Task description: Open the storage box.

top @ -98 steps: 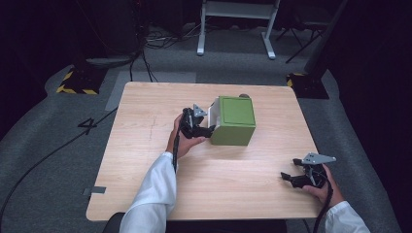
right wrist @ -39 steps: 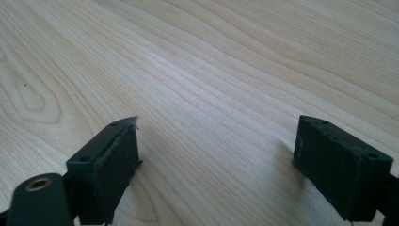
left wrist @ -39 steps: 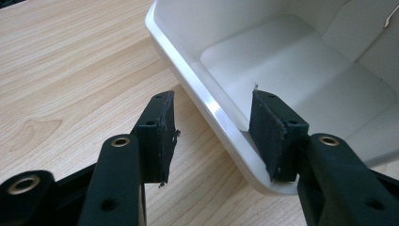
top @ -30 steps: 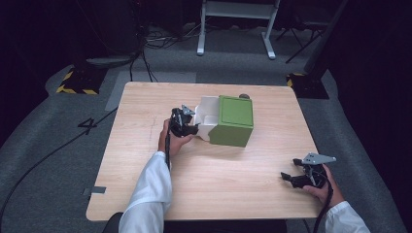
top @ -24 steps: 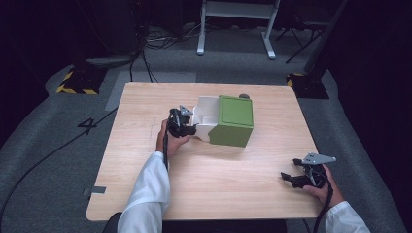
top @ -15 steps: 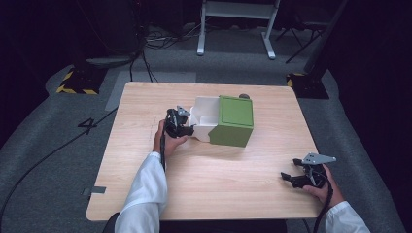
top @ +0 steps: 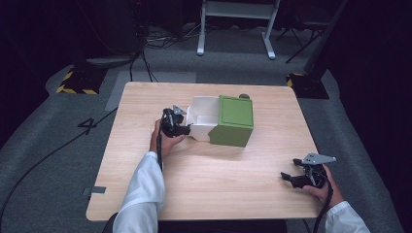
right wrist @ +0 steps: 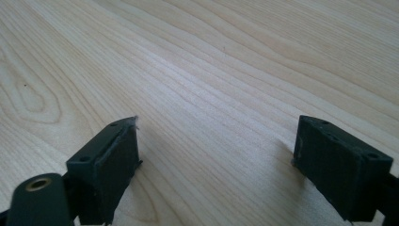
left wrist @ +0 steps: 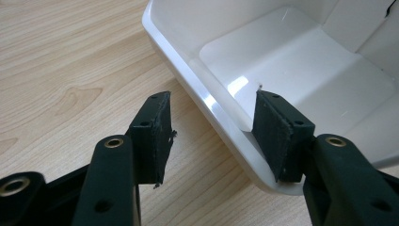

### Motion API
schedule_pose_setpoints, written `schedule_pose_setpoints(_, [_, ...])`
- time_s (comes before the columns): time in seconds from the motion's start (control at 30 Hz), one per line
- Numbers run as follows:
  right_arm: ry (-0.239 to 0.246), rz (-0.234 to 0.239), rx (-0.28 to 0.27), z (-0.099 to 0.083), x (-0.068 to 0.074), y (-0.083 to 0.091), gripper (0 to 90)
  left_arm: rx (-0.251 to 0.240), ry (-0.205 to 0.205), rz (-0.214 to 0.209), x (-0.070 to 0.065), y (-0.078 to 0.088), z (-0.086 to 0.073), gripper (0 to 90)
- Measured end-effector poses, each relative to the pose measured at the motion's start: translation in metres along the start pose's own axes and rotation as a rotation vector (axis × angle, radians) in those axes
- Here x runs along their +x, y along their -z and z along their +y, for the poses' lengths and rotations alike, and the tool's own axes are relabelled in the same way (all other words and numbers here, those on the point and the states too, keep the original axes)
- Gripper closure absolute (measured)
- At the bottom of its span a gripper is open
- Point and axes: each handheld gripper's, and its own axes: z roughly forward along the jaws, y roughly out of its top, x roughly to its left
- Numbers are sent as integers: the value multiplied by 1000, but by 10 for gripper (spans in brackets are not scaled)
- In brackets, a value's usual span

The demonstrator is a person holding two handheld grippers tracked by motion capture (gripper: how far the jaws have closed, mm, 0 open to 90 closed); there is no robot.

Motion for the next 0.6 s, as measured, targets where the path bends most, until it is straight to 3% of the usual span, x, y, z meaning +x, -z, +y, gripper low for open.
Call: schedule_pose_setpoints(0.6, [0, 0, 0, 0, 0, 0, 145, 4, -8, 7, 7, 3, -1, 459])
